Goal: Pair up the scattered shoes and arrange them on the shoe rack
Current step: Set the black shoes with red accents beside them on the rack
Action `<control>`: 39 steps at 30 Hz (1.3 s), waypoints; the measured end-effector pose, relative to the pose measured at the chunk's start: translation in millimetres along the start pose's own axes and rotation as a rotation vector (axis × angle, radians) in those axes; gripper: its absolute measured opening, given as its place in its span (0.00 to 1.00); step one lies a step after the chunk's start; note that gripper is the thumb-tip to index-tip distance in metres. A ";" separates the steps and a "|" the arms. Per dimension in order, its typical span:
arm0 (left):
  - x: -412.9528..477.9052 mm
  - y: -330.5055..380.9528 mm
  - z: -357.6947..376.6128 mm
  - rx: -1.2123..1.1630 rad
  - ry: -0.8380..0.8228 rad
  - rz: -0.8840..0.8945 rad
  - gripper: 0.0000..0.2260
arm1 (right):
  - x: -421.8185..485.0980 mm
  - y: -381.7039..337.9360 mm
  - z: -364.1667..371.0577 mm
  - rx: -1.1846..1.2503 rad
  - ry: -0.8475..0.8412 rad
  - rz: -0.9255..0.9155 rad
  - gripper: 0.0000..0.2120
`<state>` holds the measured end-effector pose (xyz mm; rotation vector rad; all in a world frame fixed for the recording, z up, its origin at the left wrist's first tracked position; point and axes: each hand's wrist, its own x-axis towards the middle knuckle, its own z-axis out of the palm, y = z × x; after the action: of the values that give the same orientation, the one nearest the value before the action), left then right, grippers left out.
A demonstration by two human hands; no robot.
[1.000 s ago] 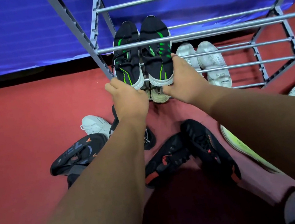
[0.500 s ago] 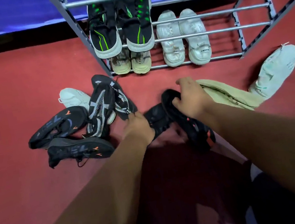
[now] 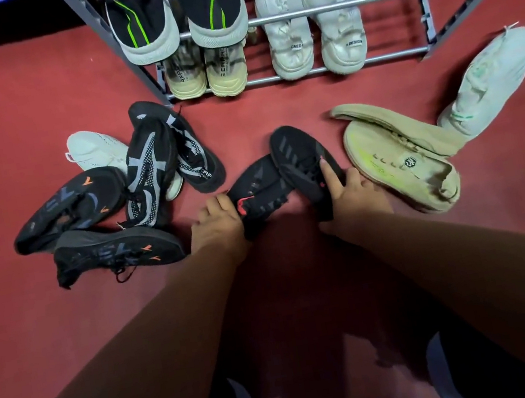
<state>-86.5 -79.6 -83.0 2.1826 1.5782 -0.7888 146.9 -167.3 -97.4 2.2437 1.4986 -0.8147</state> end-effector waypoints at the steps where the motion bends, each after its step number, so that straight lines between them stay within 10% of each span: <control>1: 0.5 0.9 0.9 0.014 0.007 0.000 0.45 | -1.9 -0.4 3.1 -0.009 -0.005 0.004 0.64; 14: -14.8 -5.7 -42.5 -0.133 0.084 0.024 0.41 | 0.1 -12.3 -73.2 0.058 -0.302 0.180 0.62; 26: -90.5 18.8 -146.1 -0.124 0.009 0.008 0.31 | -80.1 -11.9 -173.1 0.130 -0.060 0.041 0.20; 39: -135.3 32.0 -196.3 -0.145 0.111 0.031 0.24 | -145.2 -5.8 -200.5 0.280 0.141 0.087 0.35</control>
<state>-40.5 -82.1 153.1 2.1732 1.5965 -0.5347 156.0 -160.7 150.0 2.5995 1.4091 -0.9049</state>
